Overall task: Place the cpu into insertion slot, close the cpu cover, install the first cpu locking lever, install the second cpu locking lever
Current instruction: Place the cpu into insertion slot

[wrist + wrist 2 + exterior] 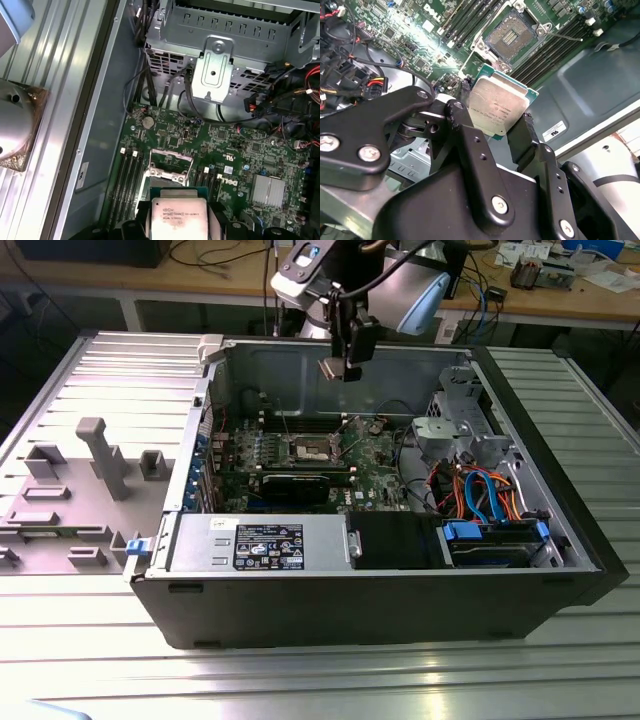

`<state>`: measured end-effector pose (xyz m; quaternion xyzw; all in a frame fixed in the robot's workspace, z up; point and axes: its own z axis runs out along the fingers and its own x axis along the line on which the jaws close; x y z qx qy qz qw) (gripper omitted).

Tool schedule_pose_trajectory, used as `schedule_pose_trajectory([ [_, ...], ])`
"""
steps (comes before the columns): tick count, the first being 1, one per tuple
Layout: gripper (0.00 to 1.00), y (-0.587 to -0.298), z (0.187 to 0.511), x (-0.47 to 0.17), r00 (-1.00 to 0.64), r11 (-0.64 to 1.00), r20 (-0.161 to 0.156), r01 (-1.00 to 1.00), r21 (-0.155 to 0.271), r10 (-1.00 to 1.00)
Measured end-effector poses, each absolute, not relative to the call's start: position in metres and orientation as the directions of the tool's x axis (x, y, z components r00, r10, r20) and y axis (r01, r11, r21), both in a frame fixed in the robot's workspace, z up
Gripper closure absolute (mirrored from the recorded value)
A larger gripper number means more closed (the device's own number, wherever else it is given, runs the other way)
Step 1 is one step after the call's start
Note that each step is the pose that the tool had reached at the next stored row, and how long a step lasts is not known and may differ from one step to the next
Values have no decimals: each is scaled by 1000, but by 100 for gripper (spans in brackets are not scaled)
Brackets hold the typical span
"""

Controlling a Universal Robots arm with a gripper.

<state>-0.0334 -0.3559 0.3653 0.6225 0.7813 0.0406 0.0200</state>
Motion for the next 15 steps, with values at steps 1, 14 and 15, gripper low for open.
schedule_pose_trajectory([
  [1, 45, -356, 365, -33, -219, 217, 19, 972, 88, 976],
  [14, 45, -356, 365, -33, -174, 172, 19, 981, 88, 984],
  [15, 45, -356, 365, -33, -174, 172, 19, 981, 88, 984],
])
